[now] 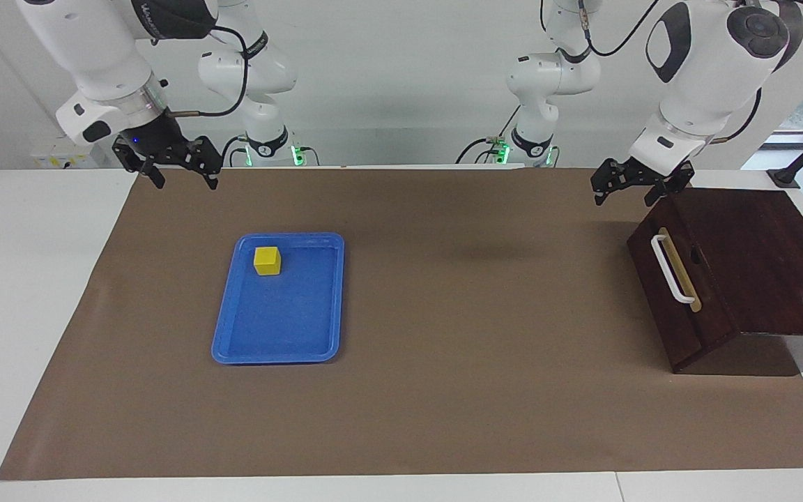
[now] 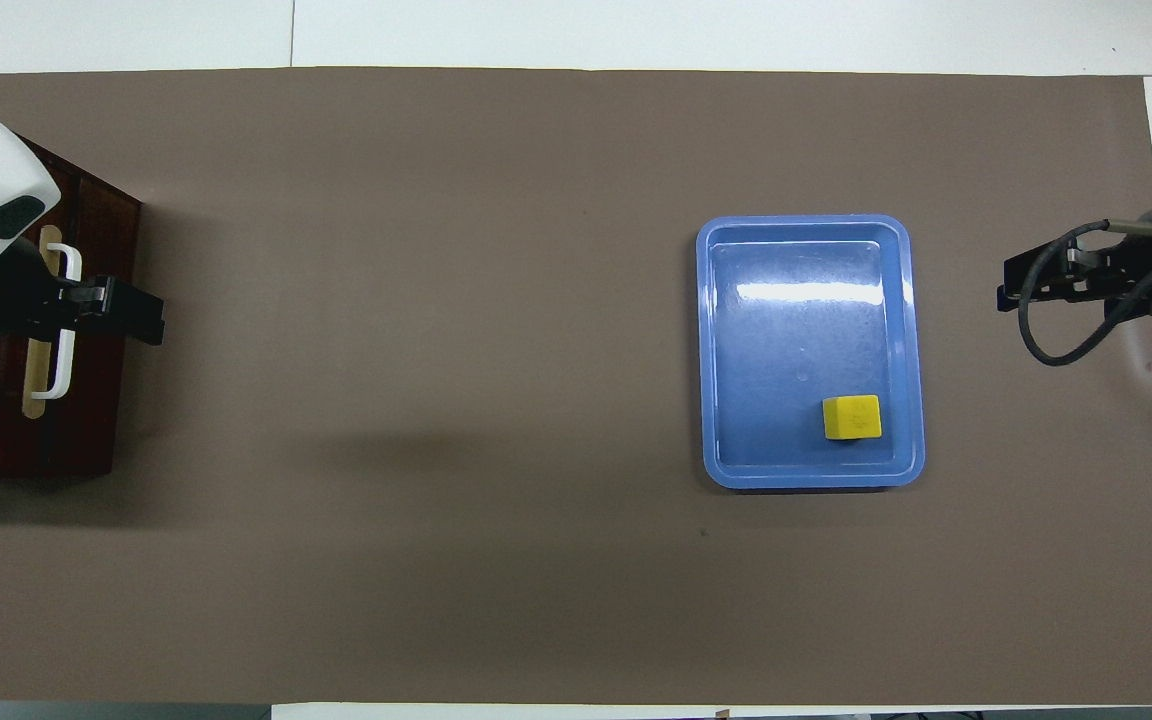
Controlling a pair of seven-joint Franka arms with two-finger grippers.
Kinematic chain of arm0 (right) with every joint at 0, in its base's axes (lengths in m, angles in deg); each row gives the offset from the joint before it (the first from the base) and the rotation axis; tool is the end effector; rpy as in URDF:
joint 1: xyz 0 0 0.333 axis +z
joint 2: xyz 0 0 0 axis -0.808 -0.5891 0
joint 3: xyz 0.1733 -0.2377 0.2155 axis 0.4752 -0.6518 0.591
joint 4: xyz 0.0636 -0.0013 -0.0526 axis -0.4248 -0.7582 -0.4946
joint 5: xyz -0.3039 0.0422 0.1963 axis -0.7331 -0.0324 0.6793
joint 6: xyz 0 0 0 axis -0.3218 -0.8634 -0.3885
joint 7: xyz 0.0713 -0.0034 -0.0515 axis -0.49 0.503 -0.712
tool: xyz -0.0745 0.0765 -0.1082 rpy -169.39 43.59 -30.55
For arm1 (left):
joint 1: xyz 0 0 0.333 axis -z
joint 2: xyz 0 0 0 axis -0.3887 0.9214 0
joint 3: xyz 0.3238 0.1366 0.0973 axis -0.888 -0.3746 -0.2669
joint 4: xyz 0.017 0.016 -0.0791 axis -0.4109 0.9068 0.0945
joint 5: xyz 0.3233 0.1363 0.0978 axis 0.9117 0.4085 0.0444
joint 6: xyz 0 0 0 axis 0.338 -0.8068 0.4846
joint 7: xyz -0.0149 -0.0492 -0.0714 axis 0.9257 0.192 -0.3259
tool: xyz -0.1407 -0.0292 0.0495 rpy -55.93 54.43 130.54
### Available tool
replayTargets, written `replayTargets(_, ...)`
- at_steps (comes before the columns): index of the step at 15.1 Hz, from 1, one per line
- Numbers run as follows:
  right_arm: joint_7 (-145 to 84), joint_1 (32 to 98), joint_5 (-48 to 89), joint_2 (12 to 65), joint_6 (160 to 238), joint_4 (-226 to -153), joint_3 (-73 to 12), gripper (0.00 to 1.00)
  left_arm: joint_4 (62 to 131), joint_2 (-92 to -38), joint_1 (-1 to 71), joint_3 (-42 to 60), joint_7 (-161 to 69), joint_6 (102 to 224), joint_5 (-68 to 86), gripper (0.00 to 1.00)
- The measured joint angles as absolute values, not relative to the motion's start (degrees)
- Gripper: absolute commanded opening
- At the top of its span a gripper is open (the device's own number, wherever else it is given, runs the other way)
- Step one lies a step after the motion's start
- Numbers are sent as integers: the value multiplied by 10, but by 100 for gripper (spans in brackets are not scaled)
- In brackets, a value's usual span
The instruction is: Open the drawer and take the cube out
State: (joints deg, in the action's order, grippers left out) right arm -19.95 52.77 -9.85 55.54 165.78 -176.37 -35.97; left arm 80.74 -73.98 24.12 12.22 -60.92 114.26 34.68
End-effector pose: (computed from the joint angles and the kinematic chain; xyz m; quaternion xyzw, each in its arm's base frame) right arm 0.4987 0.0081 0.6304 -0.9989 0.0170 0.0437 0.0031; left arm 0.5161 -0.0702 0.5939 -0.9971 0.0635 0.0416 0.0046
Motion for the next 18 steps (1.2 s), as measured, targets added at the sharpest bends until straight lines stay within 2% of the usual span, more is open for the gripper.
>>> replayTargets(8, -231, 527, -123, 563, 1657, -1804, -366, 100, 805, -740, 241, 120, -609, 1152, 347, 100)
replayTargets(18, -230, 528, -121, 580, 1632, -1795, -368, 100, 805, -740, 241, 120, -609, 1151, 346, 100)
